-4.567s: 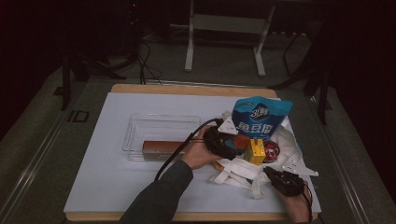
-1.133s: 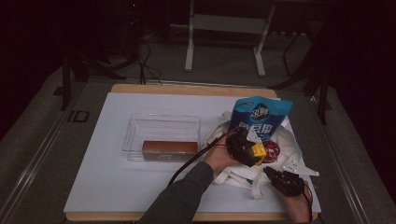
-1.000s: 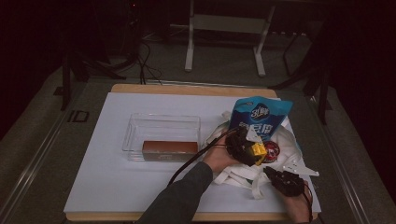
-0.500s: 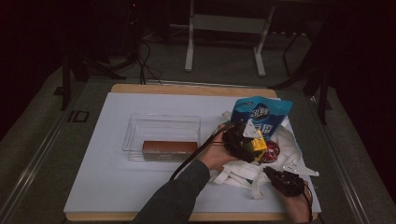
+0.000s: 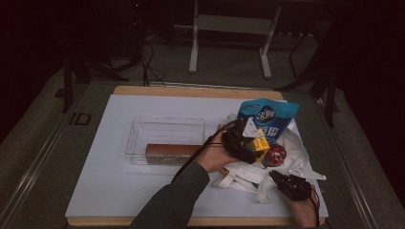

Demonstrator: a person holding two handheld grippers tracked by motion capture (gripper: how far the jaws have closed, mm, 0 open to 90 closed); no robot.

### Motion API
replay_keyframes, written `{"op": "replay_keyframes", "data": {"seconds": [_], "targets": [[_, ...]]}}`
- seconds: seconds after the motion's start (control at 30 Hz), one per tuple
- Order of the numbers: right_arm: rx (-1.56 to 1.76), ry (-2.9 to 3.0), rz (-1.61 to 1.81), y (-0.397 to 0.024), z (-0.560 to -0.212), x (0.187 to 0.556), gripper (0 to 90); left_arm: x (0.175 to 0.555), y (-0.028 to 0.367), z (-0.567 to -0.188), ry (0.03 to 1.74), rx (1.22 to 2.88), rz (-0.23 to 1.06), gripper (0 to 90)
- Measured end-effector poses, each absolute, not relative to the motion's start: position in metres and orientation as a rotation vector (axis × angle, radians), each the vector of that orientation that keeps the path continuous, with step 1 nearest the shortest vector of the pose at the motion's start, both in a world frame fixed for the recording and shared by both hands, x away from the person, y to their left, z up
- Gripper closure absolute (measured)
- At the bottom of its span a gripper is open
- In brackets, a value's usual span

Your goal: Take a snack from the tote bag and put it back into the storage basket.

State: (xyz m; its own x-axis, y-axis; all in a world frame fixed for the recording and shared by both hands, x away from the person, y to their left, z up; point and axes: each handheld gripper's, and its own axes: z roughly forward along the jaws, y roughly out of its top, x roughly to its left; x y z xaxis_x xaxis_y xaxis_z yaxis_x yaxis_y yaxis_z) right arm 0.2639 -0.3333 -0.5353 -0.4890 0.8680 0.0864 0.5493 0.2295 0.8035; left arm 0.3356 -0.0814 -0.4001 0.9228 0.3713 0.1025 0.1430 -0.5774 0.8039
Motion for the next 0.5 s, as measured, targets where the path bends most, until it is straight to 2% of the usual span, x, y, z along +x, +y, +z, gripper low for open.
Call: {"op": "replay_keyframes", "data": {"seconds": [0.5], "targets": [[1.308,2.129,1.148,-0.333,-0.535,0.264,80.3,0.332,-0.060,-0.391,0.383,2.184,0.354,28.8]]}}
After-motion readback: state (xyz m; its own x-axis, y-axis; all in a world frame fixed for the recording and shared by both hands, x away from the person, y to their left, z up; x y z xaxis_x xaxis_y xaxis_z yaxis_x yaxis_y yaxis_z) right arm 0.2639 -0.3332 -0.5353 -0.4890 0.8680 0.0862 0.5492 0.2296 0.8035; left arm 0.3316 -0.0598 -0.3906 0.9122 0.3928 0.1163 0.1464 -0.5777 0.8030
